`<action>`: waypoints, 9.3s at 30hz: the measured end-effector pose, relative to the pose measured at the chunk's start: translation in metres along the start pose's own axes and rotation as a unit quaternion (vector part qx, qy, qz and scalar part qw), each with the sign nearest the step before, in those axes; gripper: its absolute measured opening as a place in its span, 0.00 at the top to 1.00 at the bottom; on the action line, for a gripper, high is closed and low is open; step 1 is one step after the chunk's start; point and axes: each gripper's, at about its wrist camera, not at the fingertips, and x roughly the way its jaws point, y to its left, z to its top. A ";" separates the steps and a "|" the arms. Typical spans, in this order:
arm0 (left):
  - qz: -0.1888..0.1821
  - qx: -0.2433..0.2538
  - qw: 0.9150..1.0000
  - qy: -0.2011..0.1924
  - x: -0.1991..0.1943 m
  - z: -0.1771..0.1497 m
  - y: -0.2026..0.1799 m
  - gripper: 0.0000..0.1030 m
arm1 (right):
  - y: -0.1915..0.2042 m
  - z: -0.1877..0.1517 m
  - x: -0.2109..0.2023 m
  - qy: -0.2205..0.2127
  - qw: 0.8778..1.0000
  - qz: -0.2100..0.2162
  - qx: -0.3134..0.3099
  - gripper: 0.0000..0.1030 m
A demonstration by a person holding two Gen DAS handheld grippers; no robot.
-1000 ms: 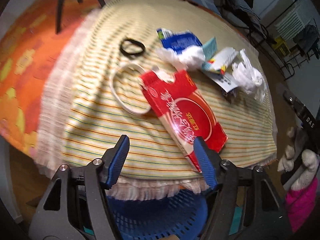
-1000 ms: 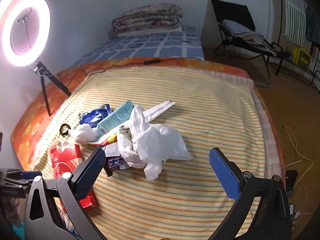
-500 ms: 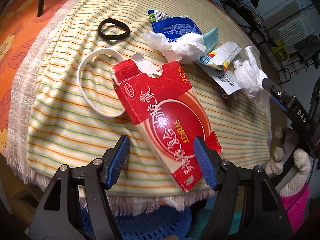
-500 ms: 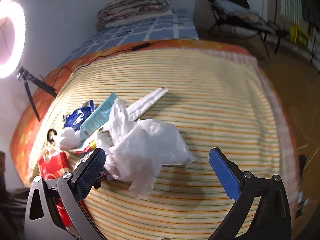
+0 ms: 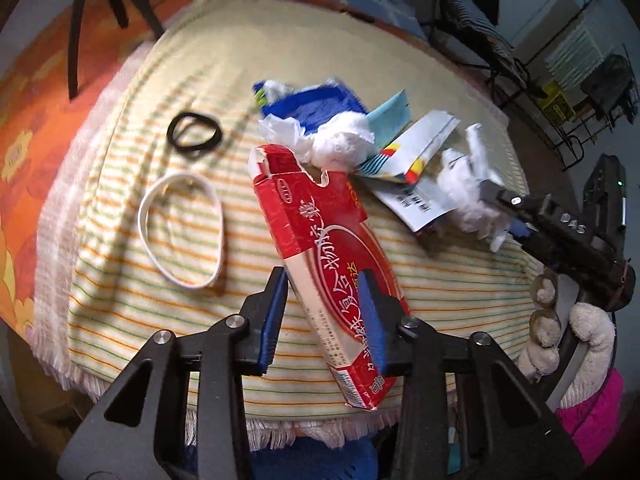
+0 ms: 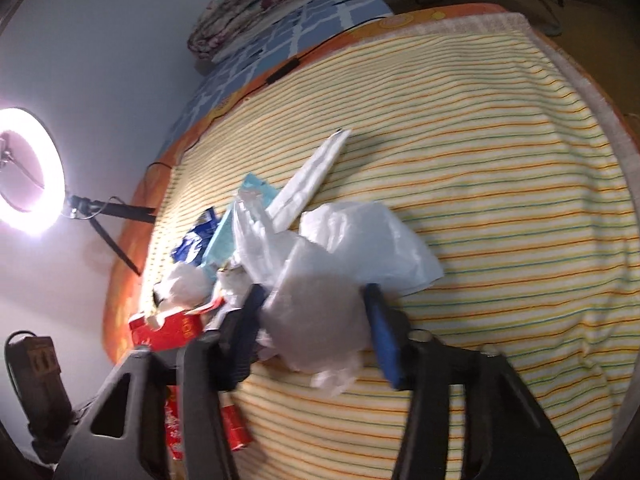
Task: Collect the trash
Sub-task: 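Grasp the red carton with the left tool while the right tool grasps the white plastic bag, then carry both items over the blue basket and open both tools to drop them, then grasp the white rubber band with the left tool while the right tool grasps the white tissue, then carry both items over the blue basket and open both tools to drop them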
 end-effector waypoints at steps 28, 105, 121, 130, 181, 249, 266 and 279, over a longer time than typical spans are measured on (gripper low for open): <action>-0.034 0.026 0.999 0.004 -0.017 -0.010 -0.024 0.83 | 0.031 -0.015 -0.043 -0.045 0.994 -0.037 -0.089 0.73; 0.057 0.030 0.996 0.060 -0.054 -0.199 0.084 0.59 | 0.112 -0.271 -0.031 0.153 0.937 -0.020 -0.312 0.46; 0.034 0.035 0.998 0.033 -0.068 -0.176 0.076 0.47 | 0.105 -0.237 -0.052 0.109 0.959 -0.029 -0.259 0.37; 0.034 0.038 0.999 -0.006 -0.080 -0.124 0.073 0.47 | 0.112 -0.197 -0.071 0.057 0.967 -0.027 -0.245 0.36; 0.069 -0.016 0.997 0.009 0.024 0.024 0.104 0.94 | 0.144 -0.012 0.077 0.023 0.966 -0.066 -0.249 0.45; 0.014 0.093 0.996 -0.004 -0.063 -0.158 0.070 0.99 | 0.139 -0.215 -0.077 0.032 0.949 0.030 -0.311 0.79; 0.034 0.093 0.993 0.060 -0.020 -0.188 0.071 0.99 | 0.115 -0.259 -0.042 0.103 0.943 0.029 -0.315 0.78; 0.052 0.103 0.991 0.070 -0.010 -0.192 0.068 0.99 | 0.115 -0.273 -0.028 0.126 0.937 0.018 -0.325 0.76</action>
